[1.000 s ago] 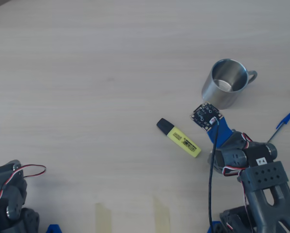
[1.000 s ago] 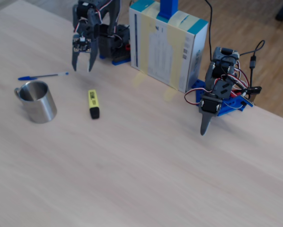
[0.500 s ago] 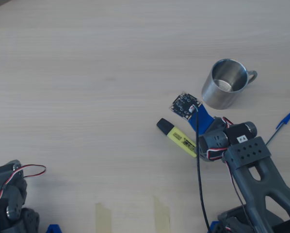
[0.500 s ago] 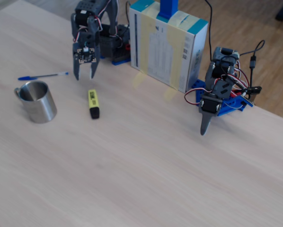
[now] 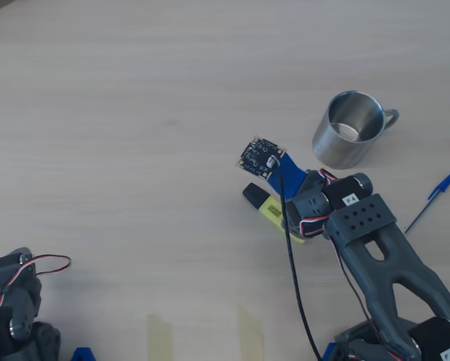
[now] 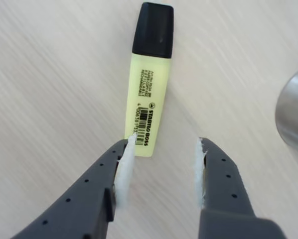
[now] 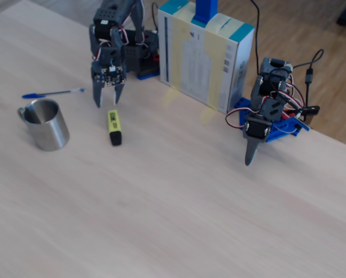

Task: Grab the yellow pen and put it in the silver cup.

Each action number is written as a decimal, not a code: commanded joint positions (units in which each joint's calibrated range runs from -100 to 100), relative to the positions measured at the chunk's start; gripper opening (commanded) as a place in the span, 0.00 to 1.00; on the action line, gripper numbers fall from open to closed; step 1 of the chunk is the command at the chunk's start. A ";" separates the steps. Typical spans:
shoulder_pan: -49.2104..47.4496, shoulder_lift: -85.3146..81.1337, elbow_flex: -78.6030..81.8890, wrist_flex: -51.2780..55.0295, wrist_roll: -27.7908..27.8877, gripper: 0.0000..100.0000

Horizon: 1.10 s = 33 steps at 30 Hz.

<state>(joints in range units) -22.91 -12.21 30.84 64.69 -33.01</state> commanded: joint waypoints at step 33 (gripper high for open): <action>-4.58 17.78 -10.20 -6.30 -0.13 0.19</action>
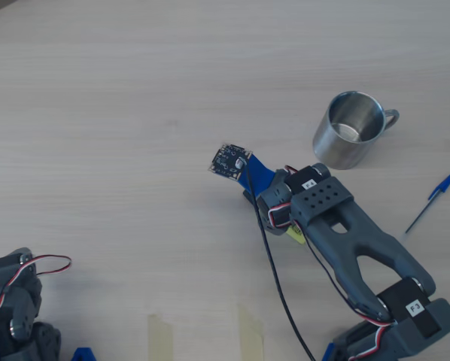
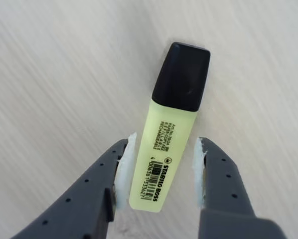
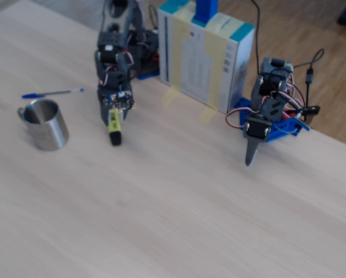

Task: Grab the yellow pen and put it in the silver cup.

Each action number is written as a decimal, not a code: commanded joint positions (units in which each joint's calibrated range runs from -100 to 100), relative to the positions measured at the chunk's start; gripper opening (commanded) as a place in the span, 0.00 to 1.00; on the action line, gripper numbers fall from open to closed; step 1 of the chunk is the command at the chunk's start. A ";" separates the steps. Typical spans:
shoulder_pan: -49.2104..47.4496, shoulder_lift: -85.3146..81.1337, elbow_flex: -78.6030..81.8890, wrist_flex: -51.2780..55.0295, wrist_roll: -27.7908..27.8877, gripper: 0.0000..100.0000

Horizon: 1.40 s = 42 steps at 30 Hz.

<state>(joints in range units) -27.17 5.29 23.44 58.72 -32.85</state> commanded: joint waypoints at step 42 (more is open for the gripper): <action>-0.23 9.25 -0.45 -7.03 -1.48 0.08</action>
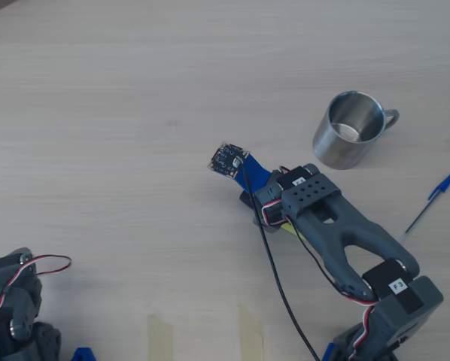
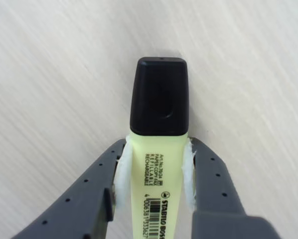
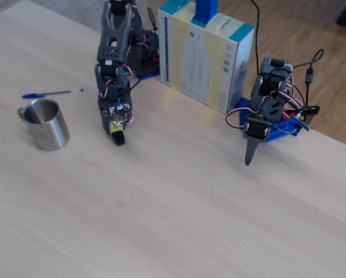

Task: Grab the yellow pen and put it in the silver cup.

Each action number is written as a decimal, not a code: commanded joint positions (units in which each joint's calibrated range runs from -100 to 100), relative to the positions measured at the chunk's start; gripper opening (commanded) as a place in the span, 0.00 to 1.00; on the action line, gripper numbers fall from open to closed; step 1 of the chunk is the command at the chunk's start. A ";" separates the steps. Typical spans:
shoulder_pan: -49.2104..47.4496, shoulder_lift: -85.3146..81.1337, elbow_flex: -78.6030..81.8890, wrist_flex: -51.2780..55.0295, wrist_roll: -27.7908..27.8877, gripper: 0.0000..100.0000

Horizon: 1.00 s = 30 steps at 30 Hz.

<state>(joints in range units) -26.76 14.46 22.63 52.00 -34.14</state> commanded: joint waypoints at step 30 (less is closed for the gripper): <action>-2.56 -17.54 6.35 -1.50 -0.05 0.08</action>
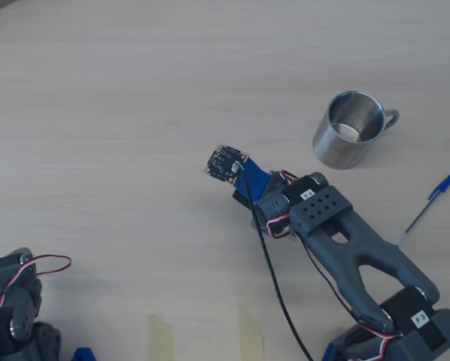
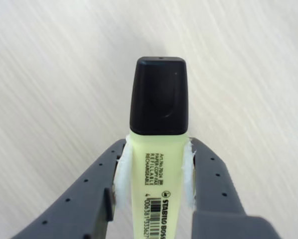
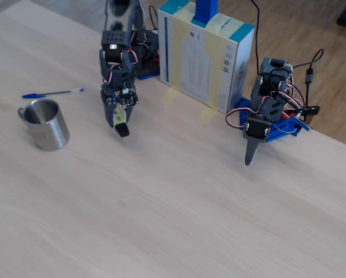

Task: Grab the yellow pen and put it in the silver cup.

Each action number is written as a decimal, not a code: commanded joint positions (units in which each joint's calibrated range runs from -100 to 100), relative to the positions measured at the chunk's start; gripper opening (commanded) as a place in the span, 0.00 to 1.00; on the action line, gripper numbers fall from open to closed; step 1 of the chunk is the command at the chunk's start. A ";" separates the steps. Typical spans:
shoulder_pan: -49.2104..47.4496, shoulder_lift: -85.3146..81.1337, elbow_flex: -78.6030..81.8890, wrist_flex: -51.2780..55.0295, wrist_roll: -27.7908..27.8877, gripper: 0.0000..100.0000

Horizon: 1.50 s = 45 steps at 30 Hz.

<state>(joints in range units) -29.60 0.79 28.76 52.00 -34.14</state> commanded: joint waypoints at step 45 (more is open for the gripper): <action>-1.90 -45.60 17.54 -30.16 -0.31 0.04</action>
<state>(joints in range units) -31.35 -41.81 44.91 26.44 -34.09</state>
